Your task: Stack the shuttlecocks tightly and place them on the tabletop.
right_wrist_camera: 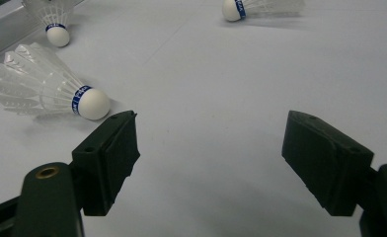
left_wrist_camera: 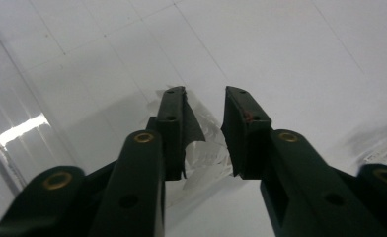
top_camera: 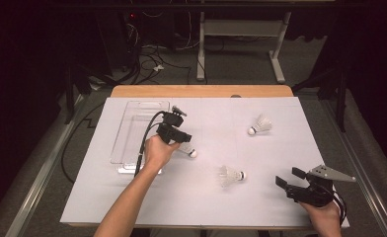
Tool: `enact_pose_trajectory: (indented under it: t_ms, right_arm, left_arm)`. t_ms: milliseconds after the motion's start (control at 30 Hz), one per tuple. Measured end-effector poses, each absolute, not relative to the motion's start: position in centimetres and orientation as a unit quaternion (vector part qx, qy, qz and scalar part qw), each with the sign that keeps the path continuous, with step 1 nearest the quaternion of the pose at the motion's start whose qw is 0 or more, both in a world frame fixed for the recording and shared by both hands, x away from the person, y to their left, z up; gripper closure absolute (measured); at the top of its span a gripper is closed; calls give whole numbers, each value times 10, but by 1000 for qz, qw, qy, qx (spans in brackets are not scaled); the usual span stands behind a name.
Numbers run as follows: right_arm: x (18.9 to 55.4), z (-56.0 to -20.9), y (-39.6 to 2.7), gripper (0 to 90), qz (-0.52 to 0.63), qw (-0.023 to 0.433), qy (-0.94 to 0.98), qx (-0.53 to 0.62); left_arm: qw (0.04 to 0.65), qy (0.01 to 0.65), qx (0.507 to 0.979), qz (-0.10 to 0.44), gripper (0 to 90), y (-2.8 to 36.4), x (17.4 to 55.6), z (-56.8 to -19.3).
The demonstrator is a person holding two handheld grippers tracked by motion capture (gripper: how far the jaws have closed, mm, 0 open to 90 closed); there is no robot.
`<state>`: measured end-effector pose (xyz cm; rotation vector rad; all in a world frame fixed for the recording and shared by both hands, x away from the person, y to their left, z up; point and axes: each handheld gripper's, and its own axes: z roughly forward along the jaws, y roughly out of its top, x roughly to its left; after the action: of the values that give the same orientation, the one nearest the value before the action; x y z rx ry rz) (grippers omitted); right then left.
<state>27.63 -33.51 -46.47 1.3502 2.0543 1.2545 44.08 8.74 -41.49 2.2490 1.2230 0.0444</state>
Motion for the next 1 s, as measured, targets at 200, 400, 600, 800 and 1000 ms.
enact_pose_trajectory:
  t_ms: [200, 400, 600, 800, 1000]
  right_arm:
    - [276, -465, -335, 220, 444, 192, 732, 479]
    - [276, -465, -334, 221, 442, 193, 734, 478]
    - [276, -465, -334, 221, 441, 193, 735, 478]
    - [276, -465, -334, 221, 441, 193, 735, 478]
    - [276, -465, -334, 221, 441, 192, 735, 477]
  left_arm:
    - [294, 449, 844, 6, 808, 86, 439, -413]
    - [294, 443, 847, 4, 852, 83, 436, -412]
    - [299, 435, 849, -3, 871, 82, 435, -410]
    - [306, 431, 849, -6, 875, 81, 433, -408]
    - [306, 428, 850, 4, 877, 84, 433, -404]
